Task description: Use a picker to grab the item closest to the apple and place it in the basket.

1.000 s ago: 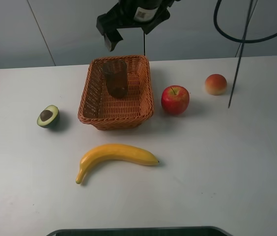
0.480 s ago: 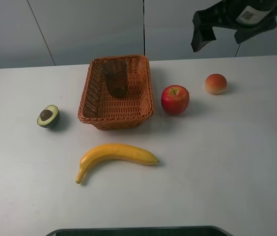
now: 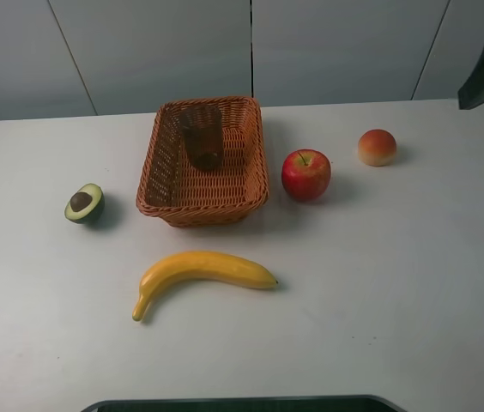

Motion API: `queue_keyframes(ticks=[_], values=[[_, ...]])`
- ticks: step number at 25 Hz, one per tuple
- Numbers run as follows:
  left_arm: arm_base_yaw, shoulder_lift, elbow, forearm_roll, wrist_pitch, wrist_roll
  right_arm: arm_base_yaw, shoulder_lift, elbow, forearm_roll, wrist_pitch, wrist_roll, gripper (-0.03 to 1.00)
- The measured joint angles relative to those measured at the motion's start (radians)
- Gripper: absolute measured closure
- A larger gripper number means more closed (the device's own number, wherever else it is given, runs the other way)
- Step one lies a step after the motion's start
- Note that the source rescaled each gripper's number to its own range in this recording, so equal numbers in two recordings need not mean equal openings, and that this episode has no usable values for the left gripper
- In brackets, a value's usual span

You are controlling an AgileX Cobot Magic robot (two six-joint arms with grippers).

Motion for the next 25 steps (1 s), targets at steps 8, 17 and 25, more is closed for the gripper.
queue_keyframes(ticks=[8,17,25], values=[[0.000,0.000,0.000,0.000,0.000,0.000,-0.068,-0.250,0.063,-0.028,0.100,-0.022,-0.03],[0.000,0.000,0.000,0.000,0.000,0.000,-0.070,-0.551,0.188,-0.035,0.147,-0.057,-0.03],[0.000,0.000,0.000,0.000,0.000,0.000,-0.070,-0.827,0.325,-0.033,0.193,-0.069,-0.03]])
